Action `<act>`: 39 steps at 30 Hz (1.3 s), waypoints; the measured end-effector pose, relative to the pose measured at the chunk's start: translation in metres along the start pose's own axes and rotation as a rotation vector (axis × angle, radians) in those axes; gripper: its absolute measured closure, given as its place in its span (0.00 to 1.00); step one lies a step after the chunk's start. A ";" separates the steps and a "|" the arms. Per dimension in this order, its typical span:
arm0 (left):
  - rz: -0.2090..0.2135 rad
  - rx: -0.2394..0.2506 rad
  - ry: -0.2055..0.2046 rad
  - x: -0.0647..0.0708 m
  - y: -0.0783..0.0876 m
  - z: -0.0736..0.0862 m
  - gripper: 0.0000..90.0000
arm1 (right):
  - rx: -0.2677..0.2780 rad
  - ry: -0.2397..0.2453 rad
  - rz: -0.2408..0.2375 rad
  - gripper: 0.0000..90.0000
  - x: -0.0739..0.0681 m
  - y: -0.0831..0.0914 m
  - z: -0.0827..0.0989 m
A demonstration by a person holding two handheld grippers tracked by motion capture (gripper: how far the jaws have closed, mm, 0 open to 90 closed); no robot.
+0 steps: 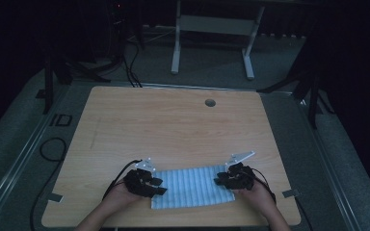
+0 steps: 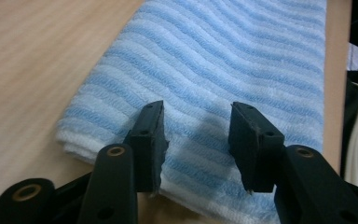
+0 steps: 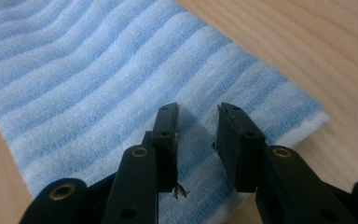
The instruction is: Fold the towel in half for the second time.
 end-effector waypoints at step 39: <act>-0.173 0.003 0.074 -0.133 0.023 -0.043 0.62 | 0.003 -0.040 0.048 0.75 0.085 -0.069 -0.110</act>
Point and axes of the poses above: each handheld gripper's, and its own axes: y roughly backward along the jaws, z roughly out of its underside, x roughly to its right, the point moved 7 cm from there along -y, roughly forward along the jaws, and after that the axes turned 2 degrees about y, right-handed, at the moved point
